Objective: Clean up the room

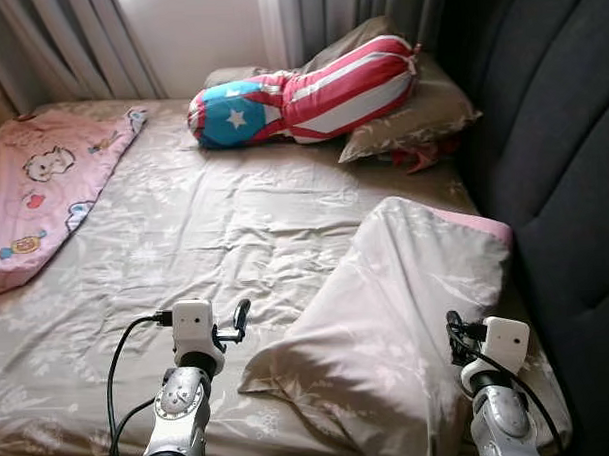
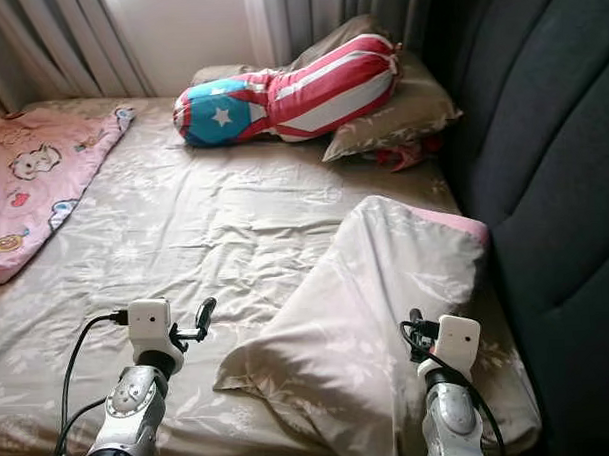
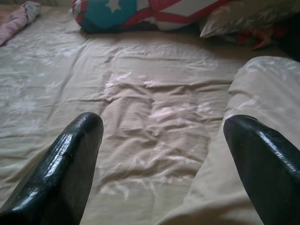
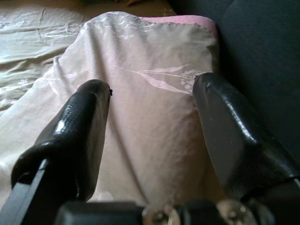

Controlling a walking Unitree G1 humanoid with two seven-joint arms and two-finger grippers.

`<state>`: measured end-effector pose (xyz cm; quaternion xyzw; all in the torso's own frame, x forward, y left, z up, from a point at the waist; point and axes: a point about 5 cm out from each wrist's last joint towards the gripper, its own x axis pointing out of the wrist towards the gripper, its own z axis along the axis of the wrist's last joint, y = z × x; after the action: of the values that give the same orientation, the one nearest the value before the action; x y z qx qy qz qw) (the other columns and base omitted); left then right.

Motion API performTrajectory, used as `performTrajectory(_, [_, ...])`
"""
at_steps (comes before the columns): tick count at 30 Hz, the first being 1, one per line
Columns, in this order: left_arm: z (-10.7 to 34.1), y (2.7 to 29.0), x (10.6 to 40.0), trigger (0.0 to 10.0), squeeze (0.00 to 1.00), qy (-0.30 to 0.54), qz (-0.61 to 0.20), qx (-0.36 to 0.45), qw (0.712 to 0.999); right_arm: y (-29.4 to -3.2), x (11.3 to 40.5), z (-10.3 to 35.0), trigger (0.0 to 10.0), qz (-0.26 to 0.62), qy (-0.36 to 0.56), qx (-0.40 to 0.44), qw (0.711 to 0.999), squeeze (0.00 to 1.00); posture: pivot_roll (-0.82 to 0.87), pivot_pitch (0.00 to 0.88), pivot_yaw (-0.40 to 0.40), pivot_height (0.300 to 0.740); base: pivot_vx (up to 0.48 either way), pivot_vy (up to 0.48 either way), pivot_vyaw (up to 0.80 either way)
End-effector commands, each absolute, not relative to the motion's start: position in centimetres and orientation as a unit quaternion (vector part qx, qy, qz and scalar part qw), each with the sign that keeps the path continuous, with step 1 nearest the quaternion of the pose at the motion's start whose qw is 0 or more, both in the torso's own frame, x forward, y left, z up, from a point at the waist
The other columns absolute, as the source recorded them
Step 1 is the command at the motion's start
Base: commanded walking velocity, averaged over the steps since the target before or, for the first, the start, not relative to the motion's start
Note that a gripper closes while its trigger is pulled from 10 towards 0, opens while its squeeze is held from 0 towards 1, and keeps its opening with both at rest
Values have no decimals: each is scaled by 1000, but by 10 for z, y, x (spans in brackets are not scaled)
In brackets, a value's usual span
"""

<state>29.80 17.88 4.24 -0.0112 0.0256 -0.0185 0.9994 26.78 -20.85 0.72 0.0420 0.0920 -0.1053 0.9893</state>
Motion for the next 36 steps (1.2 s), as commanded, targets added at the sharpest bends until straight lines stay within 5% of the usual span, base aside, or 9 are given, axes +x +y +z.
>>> performTrajectory(1, [45, 177, 298, 10000, 0, 21, -17, -10, 1000, -206, 269, 7, 10000, -97, 96, 42, 990, 0, -168, 90, -22, 686, 0, 0, 0])
performTrajectory(18, [54, 176, 293, 10000, 0, 5, -26, 0, 1000, -202, 268, 1, 10000, -90, 122, 47, 987, 0, -141, 110, -9, 676, 0, 0, 0])
performTrajectory(19, [56, 176, 294, 10000, 0, 4, -27, 0, 1000, -202, 268, 1, 10000, -89, 125, 50, 987, 937, -138, 118, -10, 676, 0, 0, 0])
performTrajectory(20, [59, 177, 294, 10000, 0, 0, -27, 0, 1000, -202, 269, 0, 10000, -86, 129, 52, 987, 1000, -135, 129, -10, 676, 0, 0, 0])
performTrajectory(36, [72, 184, 294, 10000, 0, -3, -34, 17, 999, -186, 272, -8, 10000, -59, 170, 52, 982, 973, -116, 172, 0, 676, 0, 0, 0])
